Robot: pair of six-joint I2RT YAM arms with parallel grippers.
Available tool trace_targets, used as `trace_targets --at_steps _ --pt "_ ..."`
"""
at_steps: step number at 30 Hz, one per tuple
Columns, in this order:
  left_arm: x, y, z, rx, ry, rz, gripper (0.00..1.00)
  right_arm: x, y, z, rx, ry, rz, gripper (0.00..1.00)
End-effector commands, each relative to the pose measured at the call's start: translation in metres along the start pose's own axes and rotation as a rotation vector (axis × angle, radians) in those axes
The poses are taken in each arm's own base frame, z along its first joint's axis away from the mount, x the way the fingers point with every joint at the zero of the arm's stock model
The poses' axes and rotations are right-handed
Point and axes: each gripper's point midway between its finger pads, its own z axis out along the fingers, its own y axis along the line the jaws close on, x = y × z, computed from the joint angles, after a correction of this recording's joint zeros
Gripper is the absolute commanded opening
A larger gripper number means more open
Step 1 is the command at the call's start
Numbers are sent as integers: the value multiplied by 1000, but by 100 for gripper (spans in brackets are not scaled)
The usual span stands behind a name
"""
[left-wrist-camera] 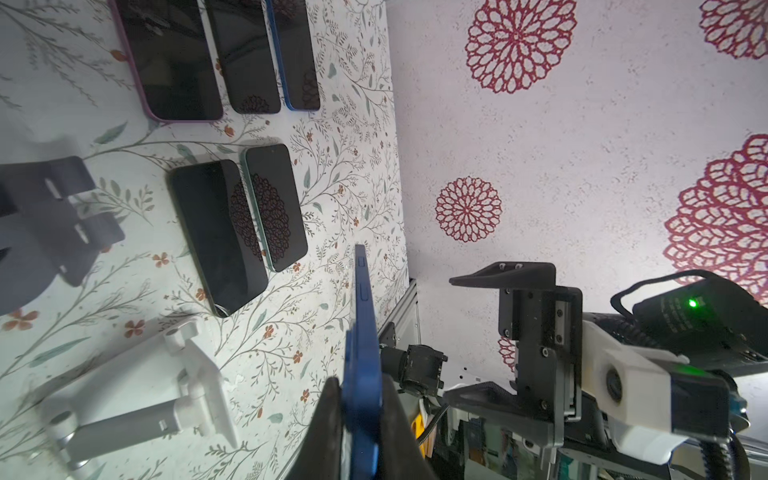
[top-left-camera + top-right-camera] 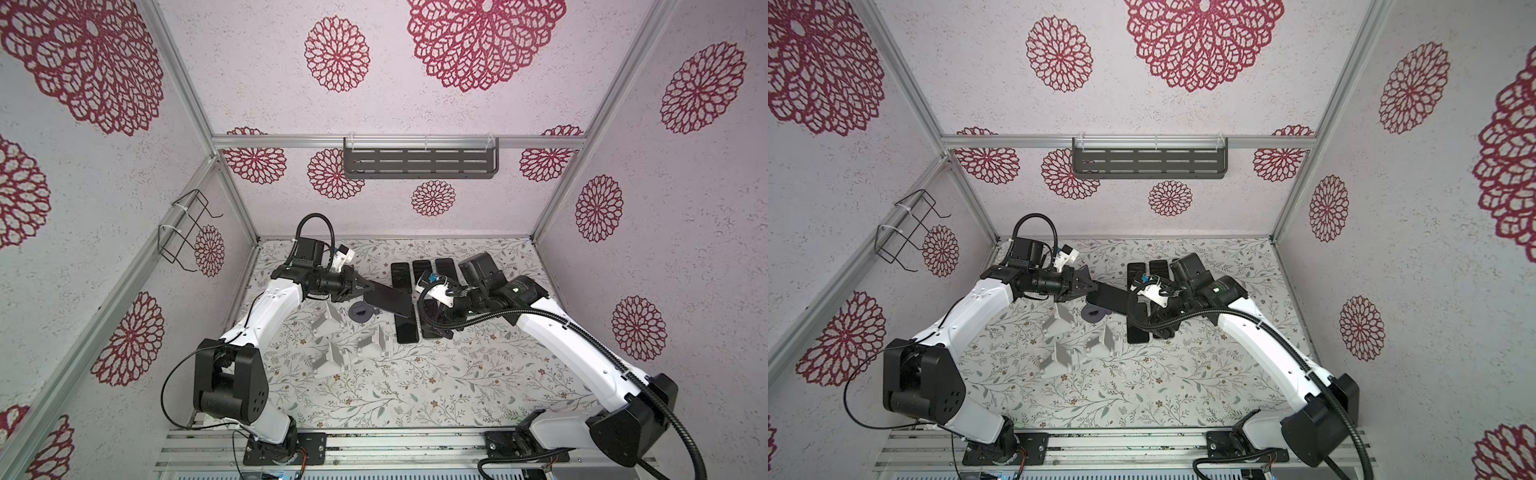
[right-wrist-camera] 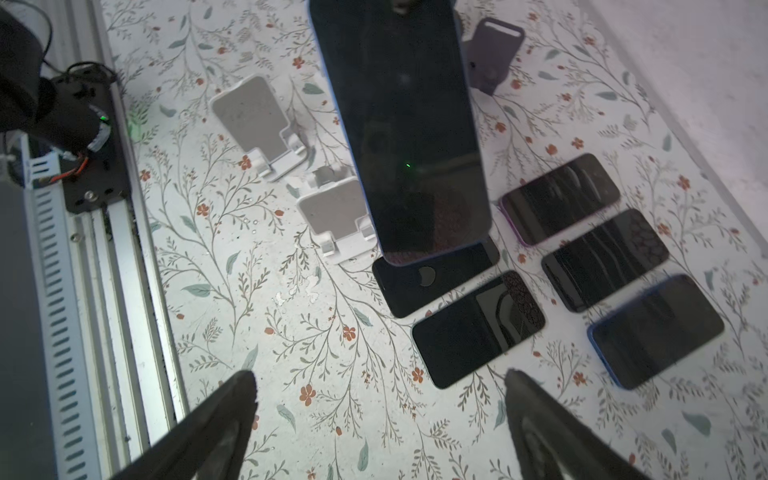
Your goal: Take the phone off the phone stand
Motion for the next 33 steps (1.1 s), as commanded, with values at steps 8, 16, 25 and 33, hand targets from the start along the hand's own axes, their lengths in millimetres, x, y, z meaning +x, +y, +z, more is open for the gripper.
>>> trace_targets --at_steps 8,16,25,33 --pt "16 -13 28 125 131 29 0 -26 -8 20 -90 6 -259 99" --pt "17 -13 30 145 144 32 0 -28 -16 54 -167 24 -264 99" --pt "12 -4 33 115 129 4 0 -26 -20 77 -176 4 -211 99" --pt "5 4 35 108 98 -48 0 -27 -32 90 -97 -27 -140 97"
